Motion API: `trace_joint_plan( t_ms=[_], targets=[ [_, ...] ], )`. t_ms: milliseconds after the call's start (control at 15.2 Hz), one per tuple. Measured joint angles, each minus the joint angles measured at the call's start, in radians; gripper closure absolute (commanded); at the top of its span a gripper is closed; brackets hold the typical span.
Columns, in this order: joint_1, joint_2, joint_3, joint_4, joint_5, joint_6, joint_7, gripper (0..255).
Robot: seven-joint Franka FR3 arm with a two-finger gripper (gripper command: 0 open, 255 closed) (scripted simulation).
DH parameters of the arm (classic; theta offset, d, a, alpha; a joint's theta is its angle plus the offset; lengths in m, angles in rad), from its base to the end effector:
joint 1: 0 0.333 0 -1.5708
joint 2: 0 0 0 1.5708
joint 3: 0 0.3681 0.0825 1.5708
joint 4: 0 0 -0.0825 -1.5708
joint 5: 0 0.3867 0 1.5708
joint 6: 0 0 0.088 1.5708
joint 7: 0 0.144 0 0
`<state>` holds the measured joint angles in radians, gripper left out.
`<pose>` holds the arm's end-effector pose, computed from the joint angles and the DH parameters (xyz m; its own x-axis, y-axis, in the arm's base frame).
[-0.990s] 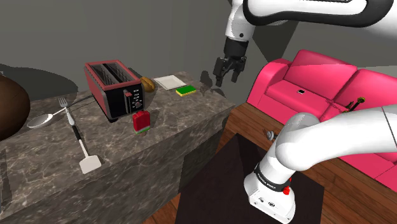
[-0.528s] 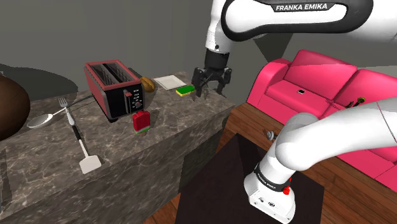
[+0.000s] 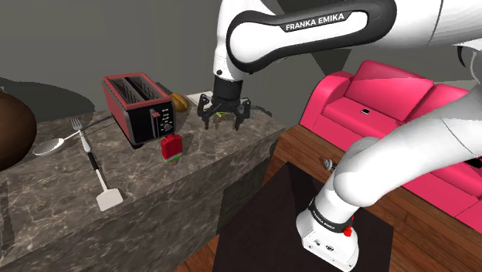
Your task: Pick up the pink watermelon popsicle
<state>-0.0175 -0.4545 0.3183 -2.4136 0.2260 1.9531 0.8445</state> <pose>0.3672 0.1459 0.4754 0.7872 -0.6130 -0.0674 -0.6157 -0.7874 -0.0293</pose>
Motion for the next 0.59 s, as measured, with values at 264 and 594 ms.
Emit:
trace_joint_plan(
  t_ms=[264,594],
  targets=[
    [-0.027,0.142,0.072,0.069,-0.005,0.090,0.183,0],
    [-0.047,0.350,0.152,0.181,-0.066,0.202,0.447,0]
  ],
)
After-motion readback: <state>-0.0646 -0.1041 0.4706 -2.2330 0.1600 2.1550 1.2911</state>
